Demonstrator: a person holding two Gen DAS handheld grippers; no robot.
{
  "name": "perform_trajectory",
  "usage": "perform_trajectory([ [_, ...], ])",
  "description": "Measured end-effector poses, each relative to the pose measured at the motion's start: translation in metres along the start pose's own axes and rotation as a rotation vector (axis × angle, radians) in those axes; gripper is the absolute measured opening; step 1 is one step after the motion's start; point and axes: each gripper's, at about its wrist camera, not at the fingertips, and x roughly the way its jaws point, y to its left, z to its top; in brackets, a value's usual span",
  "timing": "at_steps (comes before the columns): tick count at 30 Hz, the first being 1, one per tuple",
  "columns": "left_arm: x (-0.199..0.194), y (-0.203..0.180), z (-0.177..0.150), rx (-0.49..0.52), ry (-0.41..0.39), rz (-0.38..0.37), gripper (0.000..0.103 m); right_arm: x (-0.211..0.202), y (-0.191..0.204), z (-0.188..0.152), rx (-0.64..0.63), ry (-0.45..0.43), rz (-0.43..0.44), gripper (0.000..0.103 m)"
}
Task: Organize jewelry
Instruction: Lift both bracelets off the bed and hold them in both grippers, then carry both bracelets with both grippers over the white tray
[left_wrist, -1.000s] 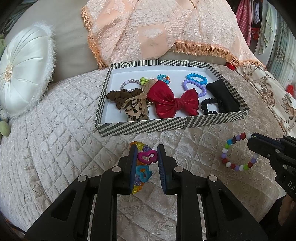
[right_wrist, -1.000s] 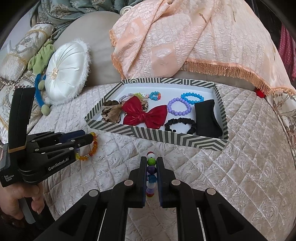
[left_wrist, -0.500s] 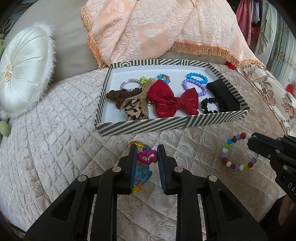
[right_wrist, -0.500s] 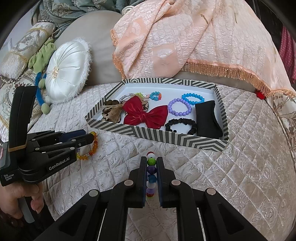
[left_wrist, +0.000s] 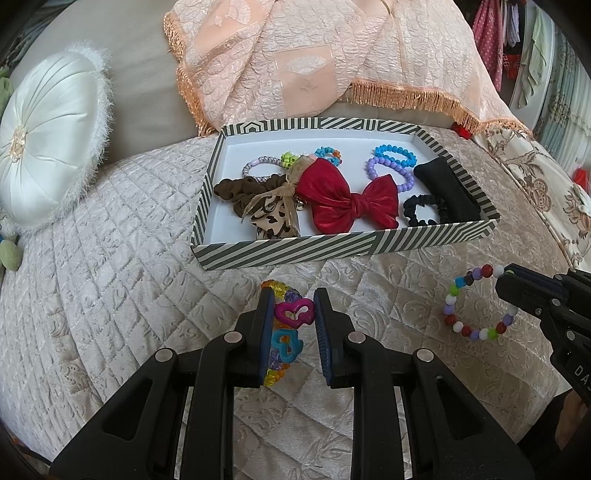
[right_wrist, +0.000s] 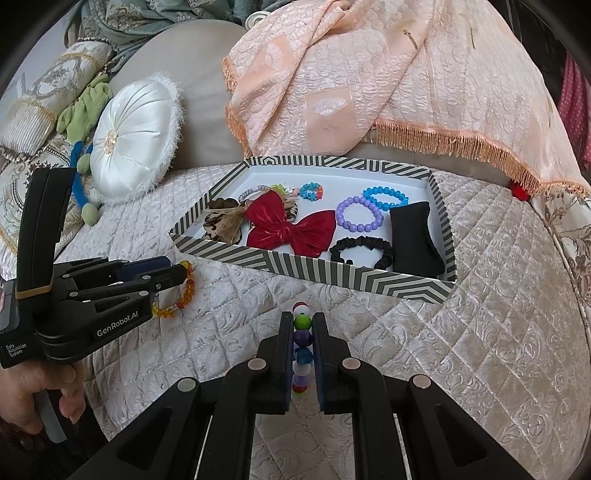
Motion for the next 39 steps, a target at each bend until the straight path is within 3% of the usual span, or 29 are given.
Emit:
perform_trajectory([
  [28, 0.000, 0.000, 0.000, -0.003, -0.001, 0.006, 0.020, -0.007, -0.003, 0.006, 0.006, -0.024, 0.003, 0.009],
  [33, -0.014, -0.003, 0.009, -0.002, -0.028, -0.028, 0.020, -0.018, -0.010, 0.025, 0.017, -0.073, 0.017, 0.009],
  [39, -0.042, 0.001, 0.052, -0.007, -0.116, -0.065, 0.020, -0.029, -0.028, 0.069, 0.050, -0.142, 0.043, 0.009],
])
